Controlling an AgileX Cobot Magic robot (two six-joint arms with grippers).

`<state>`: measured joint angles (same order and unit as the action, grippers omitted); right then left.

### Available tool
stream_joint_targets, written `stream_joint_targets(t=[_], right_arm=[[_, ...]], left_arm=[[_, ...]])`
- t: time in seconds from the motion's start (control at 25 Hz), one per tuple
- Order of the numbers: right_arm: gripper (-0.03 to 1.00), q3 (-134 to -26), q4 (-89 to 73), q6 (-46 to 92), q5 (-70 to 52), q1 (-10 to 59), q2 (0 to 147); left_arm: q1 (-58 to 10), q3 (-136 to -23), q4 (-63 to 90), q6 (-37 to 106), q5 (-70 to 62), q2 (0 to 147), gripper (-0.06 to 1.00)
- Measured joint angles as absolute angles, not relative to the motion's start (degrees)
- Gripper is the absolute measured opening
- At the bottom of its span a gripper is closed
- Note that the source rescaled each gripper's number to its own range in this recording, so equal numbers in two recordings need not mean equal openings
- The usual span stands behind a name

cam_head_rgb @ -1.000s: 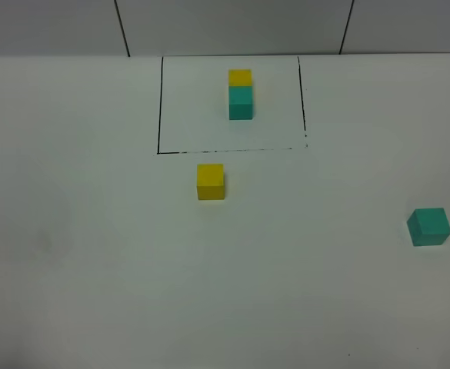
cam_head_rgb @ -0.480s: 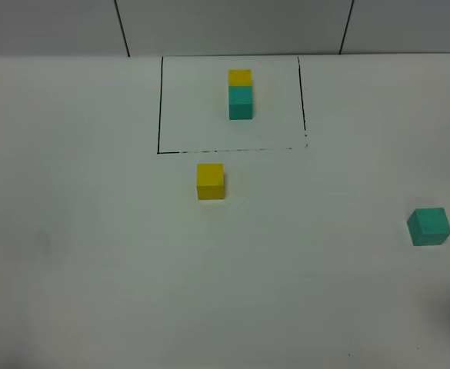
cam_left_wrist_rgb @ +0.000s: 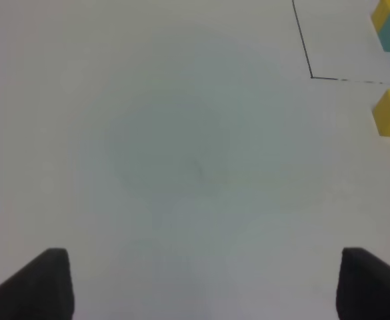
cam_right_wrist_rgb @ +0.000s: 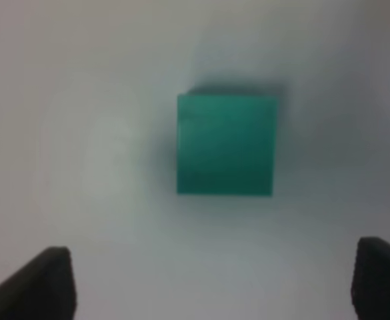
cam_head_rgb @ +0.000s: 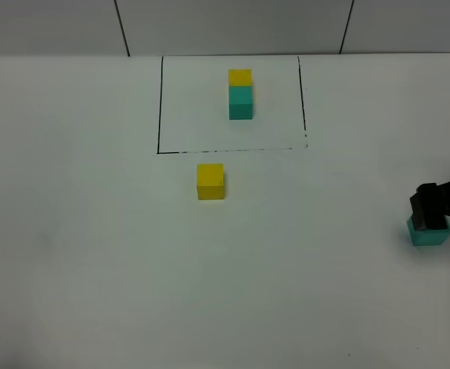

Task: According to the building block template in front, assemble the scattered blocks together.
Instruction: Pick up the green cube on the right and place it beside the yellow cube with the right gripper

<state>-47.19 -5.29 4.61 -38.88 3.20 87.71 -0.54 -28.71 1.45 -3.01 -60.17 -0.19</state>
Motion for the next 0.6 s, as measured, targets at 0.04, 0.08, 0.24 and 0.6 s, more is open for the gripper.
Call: stream_joint_targets(t=[0.04,0.08,0.24,0.6], right_arm=[[0.69,-47.6,-5.3,5.0,-38.4,3.2,88.8],[0.69,-47.9,-5.3,5.5,-37.7,3.2,89.7],[0.69,-48.2,-5.3,8.1,-36.0,3.2,92.5],[0.69,-48.2,-6.2,8.4,-32.7,3.0,99.8]], left_arm=[[-0.5,-28.7,1.4,-3.0,-60.2,-0.2,0.74],[-0.5,-28.7,1.4,-3.0,-60.2,-0.2,0.74],[-0.5,-28.7,1.4,-3.0,-60.2,-0.2,0.74],[-0.5,-28.7,1.4,-3.0,-60.2,-0.2,0.74]])
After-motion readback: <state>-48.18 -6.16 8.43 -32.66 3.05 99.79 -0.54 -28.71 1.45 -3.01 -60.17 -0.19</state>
